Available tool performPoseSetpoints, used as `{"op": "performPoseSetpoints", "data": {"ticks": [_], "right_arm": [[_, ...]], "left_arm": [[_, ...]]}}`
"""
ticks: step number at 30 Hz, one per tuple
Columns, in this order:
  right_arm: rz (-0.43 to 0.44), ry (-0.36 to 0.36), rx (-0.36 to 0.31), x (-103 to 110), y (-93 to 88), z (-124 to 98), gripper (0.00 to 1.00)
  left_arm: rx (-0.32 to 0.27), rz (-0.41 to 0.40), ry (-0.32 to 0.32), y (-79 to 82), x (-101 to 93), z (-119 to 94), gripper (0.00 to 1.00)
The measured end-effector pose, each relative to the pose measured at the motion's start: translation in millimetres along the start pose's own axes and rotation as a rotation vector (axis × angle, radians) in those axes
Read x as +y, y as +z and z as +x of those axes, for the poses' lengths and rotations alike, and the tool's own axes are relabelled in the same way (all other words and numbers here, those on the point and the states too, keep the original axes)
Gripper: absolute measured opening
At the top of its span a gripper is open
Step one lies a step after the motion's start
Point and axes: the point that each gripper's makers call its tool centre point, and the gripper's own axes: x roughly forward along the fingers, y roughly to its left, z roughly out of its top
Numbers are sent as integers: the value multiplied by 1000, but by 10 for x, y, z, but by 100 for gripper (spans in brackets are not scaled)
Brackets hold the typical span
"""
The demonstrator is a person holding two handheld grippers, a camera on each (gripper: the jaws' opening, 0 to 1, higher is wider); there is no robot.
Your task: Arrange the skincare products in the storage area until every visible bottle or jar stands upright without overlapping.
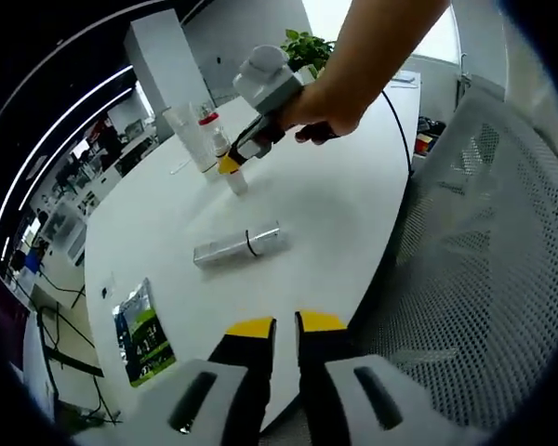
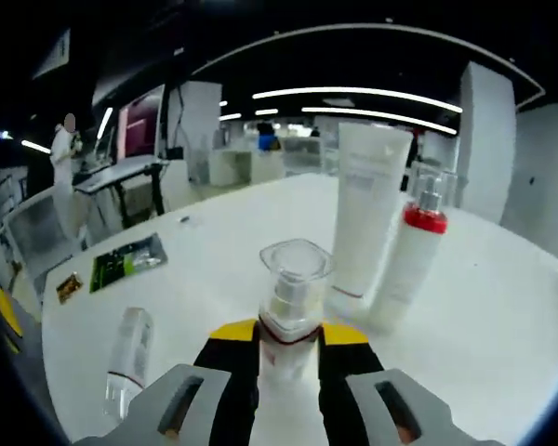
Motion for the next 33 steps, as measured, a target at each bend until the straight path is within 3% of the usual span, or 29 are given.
{"op": "performPoseSetpoints", "data": {"ticks": [3, 18, 33], "right_arm": [[-52, 18, 11, 25, 19, 50, 18], [-69, 57, 2, -155, 171, 394, 18], [-39, 60, 1, -203, 214, 482, 18]], "left_arm": [[1, 3, 0, -1, -4, 0, 7], [22, -1, -13, -40, -46, 24, 4], [36, -10, 2, -77, -14, 29, 1]]}}
